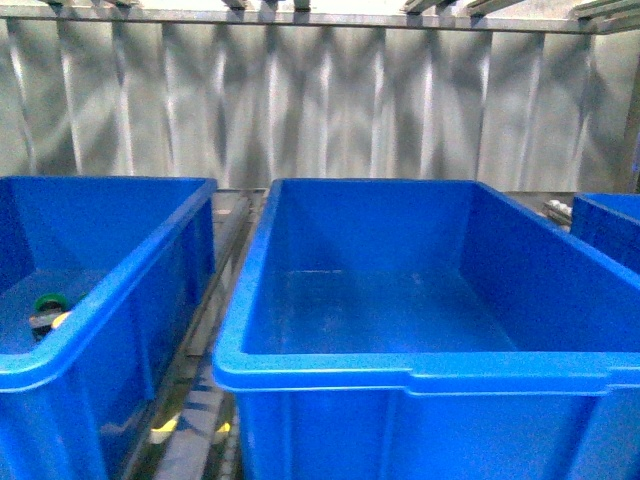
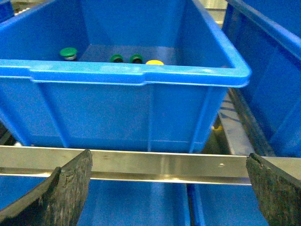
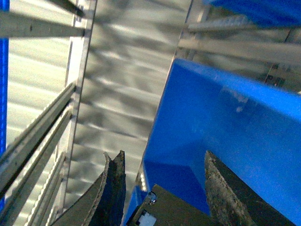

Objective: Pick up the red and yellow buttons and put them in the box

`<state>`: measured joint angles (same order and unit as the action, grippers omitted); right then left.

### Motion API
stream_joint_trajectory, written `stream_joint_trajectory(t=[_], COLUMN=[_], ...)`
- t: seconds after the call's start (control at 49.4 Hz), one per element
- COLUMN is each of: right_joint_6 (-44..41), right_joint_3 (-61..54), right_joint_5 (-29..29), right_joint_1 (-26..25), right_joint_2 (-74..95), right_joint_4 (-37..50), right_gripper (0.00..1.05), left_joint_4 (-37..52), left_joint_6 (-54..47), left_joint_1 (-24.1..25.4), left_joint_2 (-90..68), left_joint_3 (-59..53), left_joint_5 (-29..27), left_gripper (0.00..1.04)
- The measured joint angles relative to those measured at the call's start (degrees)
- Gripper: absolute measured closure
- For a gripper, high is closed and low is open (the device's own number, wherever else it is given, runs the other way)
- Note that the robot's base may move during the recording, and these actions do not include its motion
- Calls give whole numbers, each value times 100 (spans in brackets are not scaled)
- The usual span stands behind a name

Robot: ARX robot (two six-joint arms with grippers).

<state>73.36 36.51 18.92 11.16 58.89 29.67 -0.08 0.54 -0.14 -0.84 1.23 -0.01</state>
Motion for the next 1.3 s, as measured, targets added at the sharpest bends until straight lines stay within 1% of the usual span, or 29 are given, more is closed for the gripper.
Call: stream_joint_trajectory(t=[0.284,0.466,0.669,0.75,0.891,1.013,1.053,1.155,1.297], right_joint_6=[81,48,-334,-645,-1523,-2721,-3171,-3917,-4564], right_joint_3=[-66,-68,-33,79,684,1644,1980,2592,3322], right_joint_5=[-378,-501,-595,-586,-911,-1355,-1390,-1561,-1628], right_joint_1=[-487,-796,-1163,-1335,-1370,-1342,-1270,-1176,-1128], right_joint_2=[-7,-7,-57,-55,286,1281,1668,2343,3128], right_joint_4=[0,-33,-369,-393,-365,-647,-752,-1014,-1386], right_gripper=[65,65,65,65,65,65,65,65,65], left_joint_4=[2,4,7,7,7,7,7,7,7], left_joint_6=[0,-2,-9,-9,-9,-9,-9,-9,-9], left_joint_1=[0,0,9,9,9,9,9,9,9], left_joint_2=[0,0,0,0,0,0,0,0,0], left_joint_3=[0,0,0,0,0,0,0,0,0], left_joint_5=[-2,-2,37,17,17,2,2,2,2], left_gripper=[8,8,8,8,8,8,8,8,8])
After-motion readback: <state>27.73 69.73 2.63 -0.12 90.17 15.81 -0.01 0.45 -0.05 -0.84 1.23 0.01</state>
